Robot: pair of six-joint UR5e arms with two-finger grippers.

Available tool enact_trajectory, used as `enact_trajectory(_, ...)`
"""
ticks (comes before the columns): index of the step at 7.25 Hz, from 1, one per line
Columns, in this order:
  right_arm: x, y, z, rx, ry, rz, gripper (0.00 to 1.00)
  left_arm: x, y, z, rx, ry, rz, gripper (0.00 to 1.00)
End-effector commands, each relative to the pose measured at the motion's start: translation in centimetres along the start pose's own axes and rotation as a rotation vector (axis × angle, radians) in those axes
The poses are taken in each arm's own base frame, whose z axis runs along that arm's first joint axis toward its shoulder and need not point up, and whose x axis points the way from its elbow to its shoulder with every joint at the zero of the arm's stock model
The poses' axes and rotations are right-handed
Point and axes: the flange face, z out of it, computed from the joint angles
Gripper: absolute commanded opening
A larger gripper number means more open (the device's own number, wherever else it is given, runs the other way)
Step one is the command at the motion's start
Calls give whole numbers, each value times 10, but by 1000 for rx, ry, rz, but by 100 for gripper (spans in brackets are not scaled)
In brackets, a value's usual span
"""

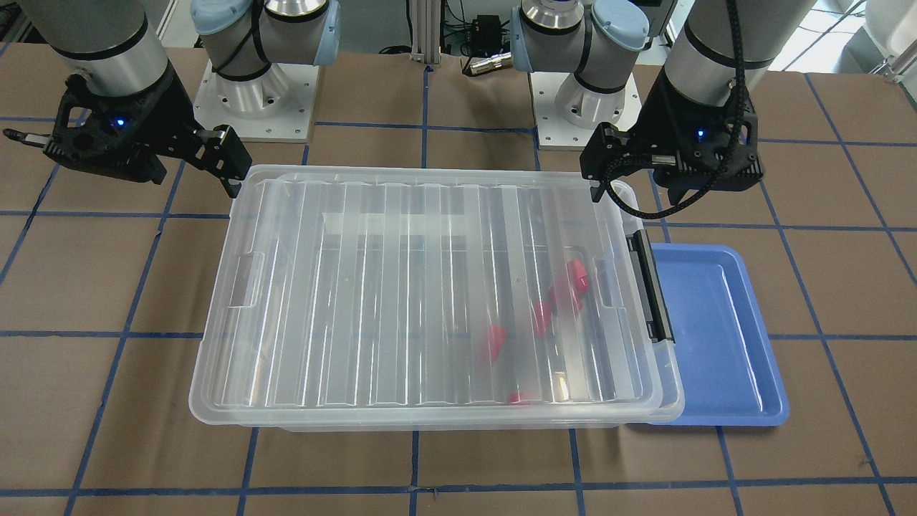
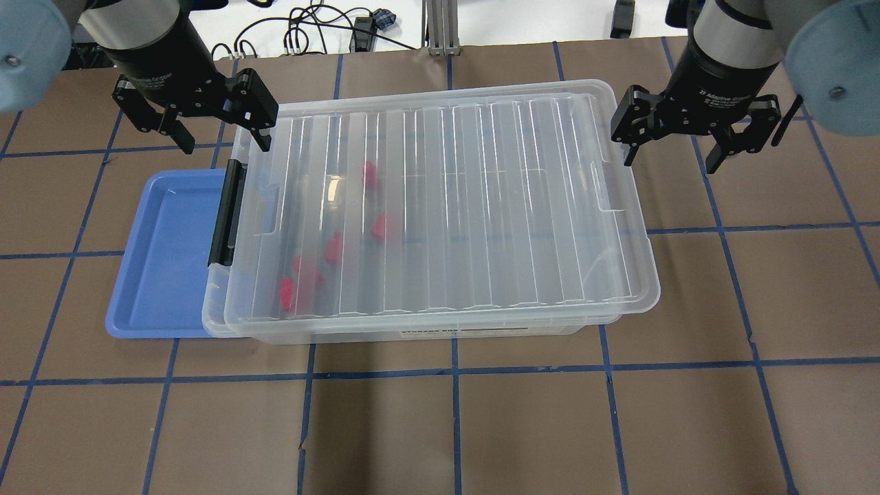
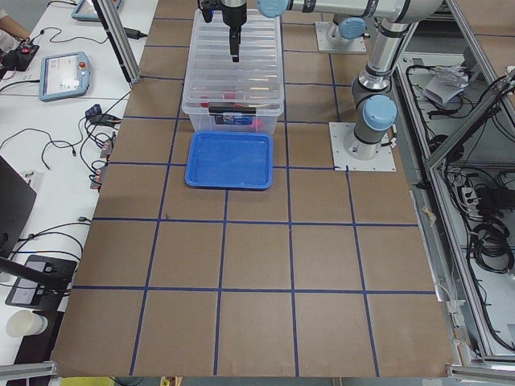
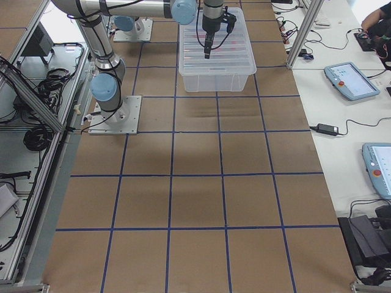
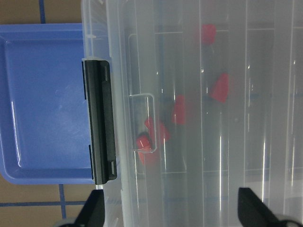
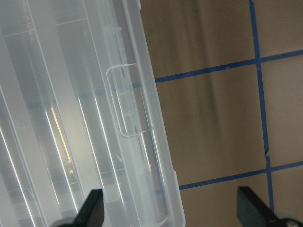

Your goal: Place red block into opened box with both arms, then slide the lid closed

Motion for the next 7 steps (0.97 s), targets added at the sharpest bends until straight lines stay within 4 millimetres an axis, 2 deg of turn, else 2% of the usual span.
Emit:
enact_trajectory(1, 3, 1, -6, 13, 2, 5, 100, 1, -1, 0, 2, -1, 2, 100)
enact_trajectory(7, 6, 7, -16, 34, -4, 7, 100, 1, 1, 1, -3, -2, 5, 100)
